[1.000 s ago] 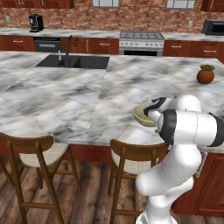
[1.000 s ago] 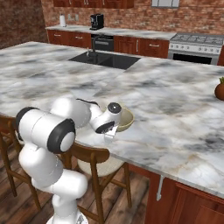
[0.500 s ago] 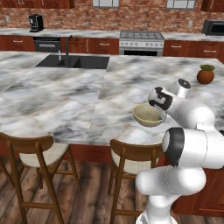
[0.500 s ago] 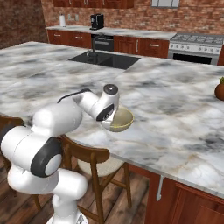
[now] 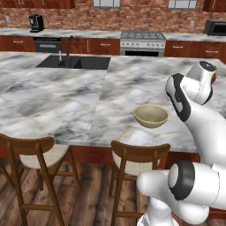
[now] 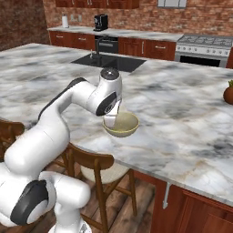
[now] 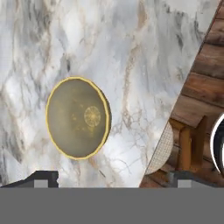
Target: Pick up the bowls from the cabinet and place each bowl in front of a stool on the dining counter.
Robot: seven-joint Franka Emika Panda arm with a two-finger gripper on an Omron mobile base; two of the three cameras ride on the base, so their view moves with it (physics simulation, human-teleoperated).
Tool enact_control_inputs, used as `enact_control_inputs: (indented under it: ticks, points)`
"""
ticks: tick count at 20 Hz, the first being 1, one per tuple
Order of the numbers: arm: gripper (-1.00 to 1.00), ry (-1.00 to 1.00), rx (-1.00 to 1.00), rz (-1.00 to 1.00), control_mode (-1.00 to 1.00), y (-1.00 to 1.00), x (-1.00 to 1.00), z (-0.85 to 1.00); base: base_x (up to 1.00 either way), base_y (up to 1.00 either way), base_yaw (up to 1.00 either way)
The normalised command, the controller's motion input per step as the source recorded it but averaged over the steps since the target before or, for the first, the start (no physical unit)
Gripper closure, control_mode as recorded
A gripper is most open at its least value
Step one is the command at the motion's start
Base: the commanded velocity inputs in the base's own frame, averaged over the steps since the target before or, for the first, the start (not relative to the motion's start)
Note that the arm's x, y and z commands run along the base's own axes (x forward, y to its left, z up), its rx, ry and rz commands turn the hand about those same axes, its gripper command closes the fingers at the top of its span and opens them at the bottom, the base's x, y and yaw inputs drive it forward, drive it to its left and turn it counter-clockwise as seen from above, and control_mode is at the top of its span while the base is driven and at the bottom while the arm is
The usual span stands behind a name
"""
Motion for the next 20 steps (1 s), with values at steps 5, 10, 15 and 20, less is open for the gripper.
enact_control_inputs:
  ticks: [5,10,15,20]
  points:
    - [-1.0,0.02,-0.11,0.18,-1.0,-0.15,-1.0,0.91,0.0,0.0,0.0]
    - [-1.0,-0.01,-0.19,0.31,-1.0,0.11,-1.0,0.63,0.0,0.0,0.0]
    - [-1.0,-0.09,-0.25,0.48,-1.0,0.59,-1.0,0.26,0.0,0.0,0.0]
    - [-1.0,0.0,-0.25,0.53,-1.0,0.73,-1.0,0.36,0.0,0.0,0.0]
